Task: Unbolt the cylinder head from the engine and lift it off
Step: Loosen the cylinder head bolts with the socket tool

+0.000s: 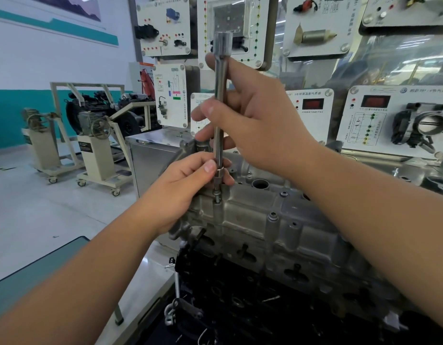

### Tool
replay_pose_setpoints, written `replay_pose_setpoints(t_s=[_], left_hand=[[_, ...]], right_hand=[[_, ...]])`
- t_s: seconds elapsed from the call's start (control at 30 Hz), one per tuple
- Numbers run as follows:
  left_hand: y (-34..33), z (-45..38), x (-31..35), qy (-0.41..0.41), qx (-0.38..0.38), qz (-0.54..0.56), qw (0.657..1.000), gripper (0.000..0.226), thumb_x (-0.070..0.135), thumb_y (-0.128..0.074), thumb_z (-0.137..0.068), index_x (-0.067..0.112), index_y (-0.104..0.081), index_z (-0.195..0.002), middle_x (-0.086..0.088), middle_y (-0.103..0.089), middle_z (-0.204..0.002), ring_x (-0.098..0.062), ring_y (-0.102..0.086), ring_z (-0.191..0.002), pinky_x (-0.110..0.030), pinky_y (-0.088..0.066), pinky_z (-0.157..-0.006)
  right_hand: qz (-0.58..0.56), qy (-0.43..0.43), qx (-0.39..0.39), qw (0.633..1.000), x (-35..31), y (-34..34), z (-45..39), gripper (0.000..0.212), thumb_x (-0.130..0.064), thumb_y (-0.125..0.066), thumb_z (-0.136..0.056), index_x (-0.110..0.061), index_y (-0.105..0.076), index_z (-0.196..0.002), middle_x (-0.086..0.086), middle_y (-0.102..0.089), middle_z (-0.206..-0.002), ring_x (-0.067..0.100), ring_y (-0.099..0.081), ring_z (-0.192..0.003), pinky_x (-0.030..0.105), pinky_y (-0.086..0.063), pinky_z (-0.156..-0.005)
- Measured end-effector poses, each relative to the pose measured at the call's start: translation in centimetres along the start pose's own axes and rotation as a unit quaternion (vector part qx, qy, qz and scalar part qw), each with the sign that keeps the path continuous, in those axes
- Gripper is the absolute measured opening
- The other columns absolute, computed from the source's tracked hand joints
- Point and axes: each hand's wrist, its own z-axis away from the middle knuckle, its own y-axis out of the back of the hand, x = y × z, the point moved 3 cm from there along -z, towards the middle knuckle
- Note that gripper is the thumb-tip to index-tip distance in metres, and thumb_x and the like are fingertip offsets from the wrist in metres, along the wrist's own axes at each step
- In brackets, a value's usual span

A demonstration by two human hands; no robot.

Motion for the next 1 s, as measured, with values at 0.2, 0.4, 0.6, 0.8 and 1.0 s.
replay_pose_setpoints(t_s=[0.2, 0.4, 0.6, 0.8, 1.0], left_hand=[[0.11, -0.11, 0.24, -0.009, 0.005, 0.004, 1.000, 0.014, 0.039, -0.066, -0.086, 0.035, -0.077, -0.093, 0.002, -0.076, -0.088, -0.009, -0.071, -0.080, -0.023, -0.057, -0.072], [-0.18, 0.08, 0.32, 0.001, 0.007, -0.004, 1.000, 0.019, 0.045, -0.061, -0.086, 0.037, -0.077, -0.094, 0.004, -0.075, -0.089, -0.008, -0.070, -0.083, -0.022, -0.057, -0.070], [-0.06, -0.07, 0.44, 0.001, 0.012, -0.007, 1.000, 0.020, 0.025, -0.059, -0.093, 0.034, -0.076, -0.088, 0.003, -0.075, -0.086, -0.009, -0.070, -0.078, -0.024, -0.058, -0.071], [-0.17, -0.03, 0.51, 0.002, 0.003, 0.007, 1.000, 0.017, 0.045, -0.063, -0.084, 0.036, -0.076, -0.089, 0.002, -0.074, -0.085, -0.009, -0.069, -0.079, -0.021, -0.056, -0.069], [-0.21, -0.24, 0.60, 0.001, 0.006, 0.005, 1.000, 0.007, 0.037, -0.070, -0.082, 0.034, -0.075, -0.084, 0.002, -0.074, -0.082, -0.009, -0.069, -0.075, -0.023, -0.057, -0.068]], right_hand=[[0.031, 0.015, 0.024, 0.999, 0.26, -0.23, 0.26, 0.030, -0.016, -0.064, -0.097, -0.031, -0.047, -0.116, 0.008, -0.073, -0.091, 0.008, -0.074, -0.073, 0.030, -0.062, -0.069], [0.015, -0.013, 0.000, 1.000, 0.48, -0.11, -0.03, 0.029, -0.012, -0.057, -0.101, -0.024, -0.051, -0.127, -0.005, -0.075, -0.093, 0.005, -0.075, -0.075, 0.021, -0.059, -0.063], [0.035, -0.010, 0.019, 0.999, 0.40, -0.03, 0.08, 0.037, -0.018, -0.063, -0.099, -0.018, -0.054, -0.135, -0.003, -0.072, -0.088, 0.008, -0.075, -0.076, 0.029, -0.062, -0.069], [0.032, -0.015, 0.006, 0.999, 0.26, 0.24, -0.09, 0.018, -0.010, -0.057, -0.101, -0.014, -0.061, -0.117, 0.002, -0.076, -0.093, 0.004, -0.075, -0.077, 0.026, -0.061, -0.062], [0.007, 0.004, 0.038, 0.999, 0.26, -0.05, 0.17, 0.037, -0.012, -0.065, -0.095, -0.039, -0.047, -0.112, 0.001, -0.074, -0.088, 0.010, -0.074, -0.073, 0.027, -0.061, -0.069]])
